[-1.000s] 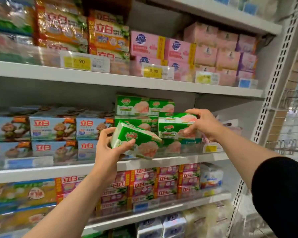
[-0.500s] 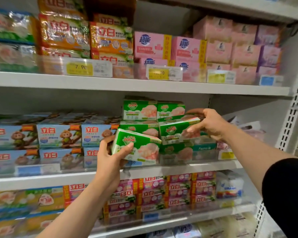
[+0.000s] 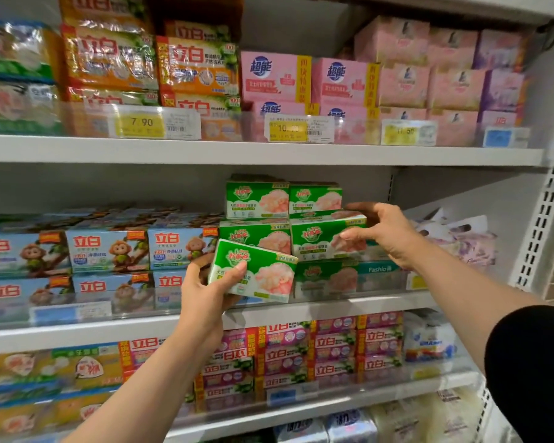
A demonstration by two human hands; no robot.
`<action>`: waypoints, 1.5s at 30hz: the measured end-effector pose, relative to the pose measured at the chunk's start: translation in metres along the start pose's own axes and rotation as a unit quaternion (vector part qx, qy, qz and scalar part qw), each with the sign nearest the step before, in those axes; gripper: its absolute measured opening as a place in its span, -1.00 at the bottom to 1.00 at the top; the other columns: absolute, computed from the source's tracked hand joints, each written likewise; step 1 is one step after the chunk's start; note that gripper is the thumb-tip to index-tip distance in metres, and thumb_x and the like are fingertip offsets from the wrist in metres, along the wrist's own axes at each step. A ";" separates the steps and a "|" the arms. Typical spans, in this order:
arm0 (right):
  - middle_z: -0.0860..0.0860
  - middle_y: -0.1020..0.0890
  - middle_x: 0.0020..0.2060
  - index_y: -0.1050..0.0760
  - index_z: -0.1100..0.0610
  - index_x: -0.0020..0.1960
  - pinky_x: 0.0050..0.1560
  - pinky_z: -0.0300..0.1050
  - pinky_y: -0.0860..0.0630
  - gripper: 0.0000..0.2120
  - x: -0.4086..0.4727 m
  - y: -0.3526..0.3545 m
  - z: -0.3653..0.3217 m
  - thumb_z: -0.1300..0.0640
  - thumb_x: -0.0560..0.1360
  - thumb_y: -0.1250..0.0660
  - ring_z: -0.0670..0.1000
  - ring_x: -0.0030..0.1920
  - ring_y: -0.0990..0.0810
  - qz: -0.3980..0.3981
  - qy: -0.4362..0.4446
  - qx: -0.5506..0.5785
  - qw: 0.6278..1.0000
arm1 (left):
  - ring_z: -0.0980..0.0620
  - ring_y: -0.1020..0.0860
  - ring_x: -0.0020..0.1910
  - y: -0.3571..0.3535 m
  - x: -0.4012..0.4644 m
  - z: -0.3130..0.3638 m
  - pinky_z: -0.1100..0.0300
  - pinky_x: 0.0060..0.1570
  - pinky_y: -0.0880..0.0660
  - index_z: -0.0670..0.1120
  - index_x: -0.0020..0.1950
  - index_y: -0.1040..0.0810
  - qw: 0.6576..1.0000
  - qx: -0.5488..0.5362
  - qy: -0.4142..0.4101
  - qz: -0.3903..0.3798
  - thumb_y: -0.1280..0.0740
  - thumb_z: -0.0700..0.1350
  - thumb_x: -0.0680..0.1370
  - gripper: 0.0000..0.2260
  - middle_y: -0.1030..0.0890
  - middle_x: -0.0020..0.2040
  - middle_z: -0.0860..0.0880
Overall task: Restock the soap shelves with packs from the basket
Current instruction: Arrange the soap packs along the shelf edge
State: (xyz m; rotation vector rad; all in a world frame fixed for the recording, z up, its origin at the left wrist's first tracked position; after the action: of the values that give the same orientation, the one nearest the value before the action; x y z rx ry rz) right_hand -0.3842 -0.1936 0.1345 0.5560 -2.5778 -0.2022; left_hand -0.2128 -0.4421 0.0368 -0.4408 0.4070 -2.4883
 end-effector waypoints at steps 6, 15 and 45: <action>-0.02 -0.61 0.12 -0.51 0.14 0.30 0.17 -0.23 -0.45 -0.43 -0.003 -0.003 0.006 0.28 0.32 -0.54 -0.06 0.16 -0.56 -0.042 -0.010 -0.167 0.985 | -0.09 -0.66 0.00 0.000 0.000 0.000 -0.05 0.00 -0.61 -0.07 0.23 -0.41 1.000 0.012 0.012 0.008 -0.50 -0.12 0.37 -0.51 -0.64 0.09 -0.12; -0.03 -0.60 0.15 -0.51 0.10 0.30 0.19 -0.20 -0.43 -0.50 0.001 -0.012 0.009 0.32 0.39 -0.46 -0.05 0.18 -0.52 -0.025 0.003 -0.257 0.966 | -0.03 -0.69 -0.08 -0.001 -0.003 -0.004 0.15 -0.27 -0.61 -0.10 0.23 -0.44 1.000 0.023 -0.003 0.002 -0.50 -0.19 0.39 -0.54 -0.66 0.05 -0.12; 0.06 -0.59 0.11 -0.44 0.10 0.13 0.00 -0.03 -0.50 -0.75 -0.005 -0.019 0.019 0.05 0.51 -0.36 0.15 0.11 -0.55 0.021 -0.023 -0.489 0.872 | -0.10 -0.68 -0.06 -0.049 0.040 0.084 0.04 -0.14 -0.63 -0.06 0.30 -0.35 0.997 -0.026 -0.070 -0.036 -0.47 -0.26 0.42 -0.48 -0.67 0.00 -0.16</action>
State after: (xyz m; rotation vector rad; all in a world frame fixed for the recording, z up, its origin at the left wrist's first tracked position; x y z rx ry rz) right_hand -0.3830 -0.2084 0.1109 0.0945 -2.1226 -1.4019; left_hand -0.2350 -0.4428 0.1397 -0.6571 0.4059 -2.5013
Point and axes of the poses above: each hand's wrist, its own x-axis towards the middle knuckle, its own y-axis out of the back of the hand, z = x × y, the point moved 8 cm from there along x, towards the middle knuckle
